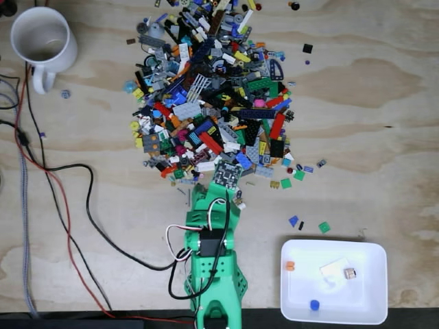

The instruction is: Find the closest Lego and put it in the bin.

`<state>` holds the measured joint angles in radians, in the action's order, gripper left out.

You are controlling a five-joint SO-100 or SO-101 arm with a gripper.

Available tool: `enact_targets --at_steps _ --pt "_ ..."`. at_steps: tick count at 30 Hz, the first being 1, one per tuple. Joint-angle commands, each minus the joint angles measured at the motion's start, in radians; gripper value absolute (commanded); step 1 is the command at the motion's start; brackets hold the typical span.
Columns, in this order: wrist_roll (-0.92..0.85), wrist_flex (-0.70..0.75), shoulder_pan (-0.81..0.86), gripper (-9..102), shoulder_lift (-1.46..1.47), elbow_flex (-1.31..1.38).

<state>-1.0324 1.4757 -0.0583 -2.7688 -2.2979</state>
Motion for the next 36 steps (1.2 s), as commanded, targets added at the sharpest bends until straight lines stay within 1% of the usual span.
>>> enact_targets --at_steps 1,15,18,22,24,28,36 --pt "0.012 0.055 -0.067 22 -0.06 -0.169" --pt "0.008 0.064 -0.069 22 -0.048 -0.163" --pt "-0.017 0.052 -0.069 22 0.061 -0.153" --pt "-0.081 -0.06 -0.08 20 0.261 -0.173" --pt "-0.092 -0.123 -0.103 19 0.341 -0.175" --pt "-0.084 -0.149 -0.16 21 0.456 -0.16" --pt "-0.009 -0.213 -0.362 22 0.46 -0.255"
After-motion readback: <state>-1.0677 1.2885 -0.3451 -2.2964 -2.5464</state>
